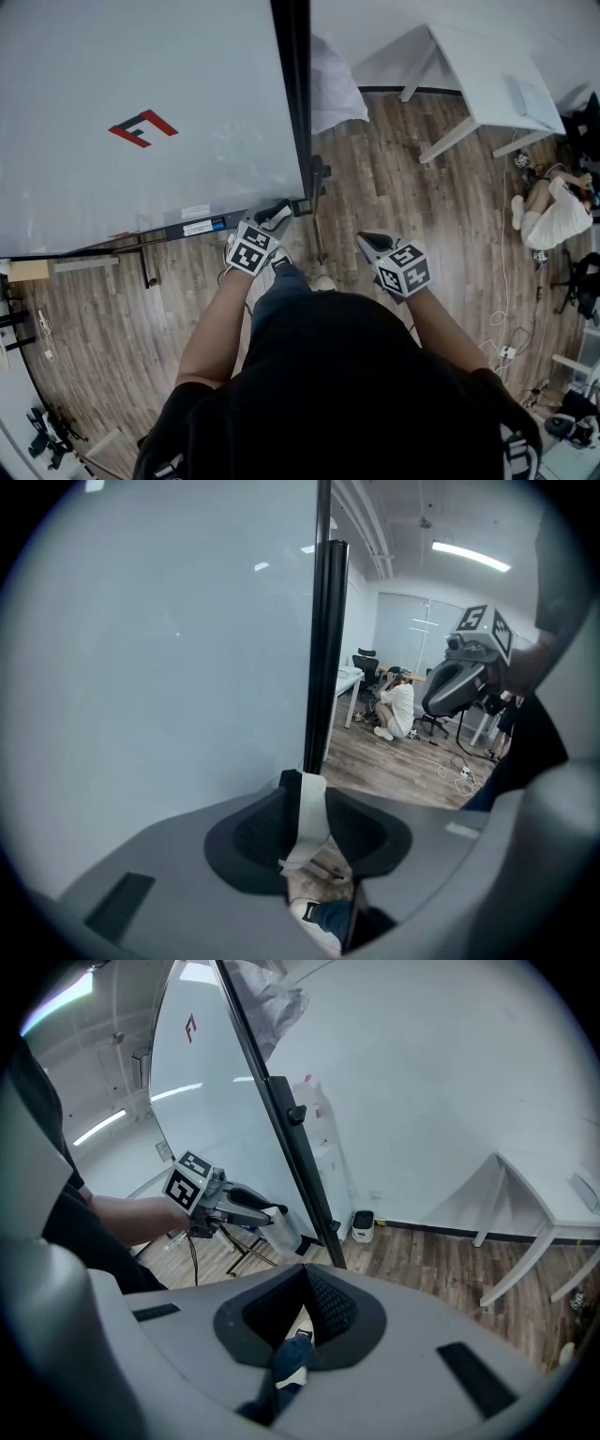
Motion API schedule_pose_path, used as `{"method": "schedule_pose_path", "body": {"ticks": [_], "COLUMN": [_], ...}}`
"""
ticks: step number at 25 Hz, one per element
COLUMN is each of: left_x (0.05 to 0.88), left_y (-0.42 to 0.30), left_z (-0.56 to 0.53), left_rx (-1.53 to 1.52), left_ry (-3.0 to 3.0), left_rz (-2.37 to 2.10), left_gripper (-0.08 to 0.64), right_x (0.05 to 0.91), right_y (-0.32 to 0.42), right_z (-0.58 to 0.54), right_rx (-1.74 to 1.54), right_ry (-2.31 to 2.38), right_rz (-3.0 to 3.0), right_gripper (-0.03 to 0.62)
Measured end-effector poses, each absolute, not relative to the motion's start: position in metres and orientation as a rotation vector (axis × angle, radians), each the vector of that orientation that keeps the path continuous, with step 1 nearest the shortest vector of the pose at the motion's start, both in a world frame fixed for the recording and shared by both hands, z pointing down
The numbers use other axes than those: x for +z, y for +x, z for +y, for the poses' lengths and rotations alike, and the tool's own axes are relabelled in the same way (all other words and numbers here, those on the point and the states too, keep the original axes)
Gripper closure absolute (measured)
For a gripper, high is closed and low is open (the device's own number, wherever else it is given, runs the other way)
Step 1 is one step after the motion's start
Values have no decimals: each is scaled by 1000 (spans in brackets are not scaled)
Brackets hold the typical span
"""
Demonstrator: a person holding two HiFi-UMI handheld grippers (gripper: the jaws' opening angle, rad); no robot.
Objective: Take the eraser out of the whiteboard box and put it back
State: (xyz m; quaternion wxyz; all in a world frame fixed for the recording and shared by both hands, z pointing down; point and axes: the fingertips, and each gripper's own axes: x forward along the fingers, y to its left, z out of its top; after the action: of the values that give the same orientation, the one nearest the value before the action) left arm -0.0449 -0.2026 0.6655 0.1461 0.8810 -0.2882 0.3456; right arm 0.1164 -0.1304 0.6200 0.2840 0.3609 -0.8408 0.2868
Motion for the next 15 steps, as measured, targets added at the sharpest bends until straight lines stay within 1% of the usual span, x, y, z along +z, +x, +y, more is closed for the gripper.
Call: {"method": "schedule_pose_path", "body": {"ticks": [15], "left_x": [614], "left_y": [-45], "left_z": [-195], "left_rx": [904], "left_ry": [2565], "left_rz": [-982], "left_gripper": [422], "right_x": [606], "right_y": [125], "right_z": [-123], "right_rx": [727], "right_ry": [941], "right_rz": [-2303], "right_gripper": [595]}}
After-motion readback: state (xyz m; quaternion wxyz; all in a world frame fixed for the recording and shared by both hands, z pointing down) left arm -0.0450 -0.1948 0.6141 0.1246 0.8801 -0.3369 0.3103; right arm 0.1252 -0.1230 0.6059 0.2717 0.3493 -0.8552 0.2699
